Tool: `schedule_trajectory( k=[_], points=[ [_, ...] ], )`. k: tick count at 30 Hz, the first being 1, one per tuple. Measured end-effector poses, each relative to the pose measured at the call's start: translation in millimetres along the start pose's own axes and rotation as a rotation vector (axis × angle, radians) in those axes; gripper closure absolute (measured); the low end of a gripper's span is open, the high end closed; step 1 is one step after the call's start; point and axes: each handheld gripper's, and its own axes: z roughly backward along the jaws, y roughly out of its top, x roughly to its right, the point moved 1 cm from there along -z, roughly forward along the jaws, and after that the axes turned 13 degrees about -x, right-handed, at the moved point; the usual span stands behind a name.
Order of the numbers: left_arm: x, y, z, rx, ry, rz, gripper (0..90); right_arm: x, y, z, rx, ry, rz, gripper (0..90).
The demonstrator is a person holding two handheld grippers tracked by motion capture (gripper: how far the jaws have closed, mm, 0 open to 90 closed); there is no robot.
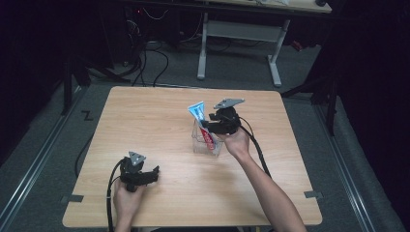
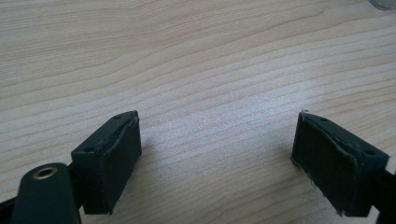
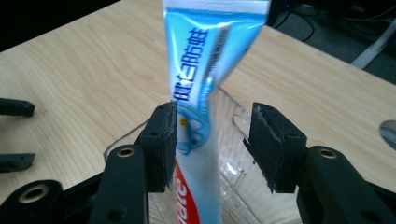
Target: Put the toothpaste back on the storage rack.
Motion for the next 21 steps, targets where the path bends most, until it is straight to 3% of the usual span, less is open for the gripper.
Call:
schedule_trajectory(
  k=[5, 21],
  points=[
    [0.0, 0.0, 0.0, 0.0, 0.0, 0.0, 15.9, 6.6, -3.5, 8.6, 0.016, 0.003, -0.027, 52.0],
    [0.0, 0.0, 0.0, 0.0, 0.0, 0.0, 16.0, 15.7, -9.4, 29.3, 0.064, -0.026, -0.042, 52.8]
  ],
)
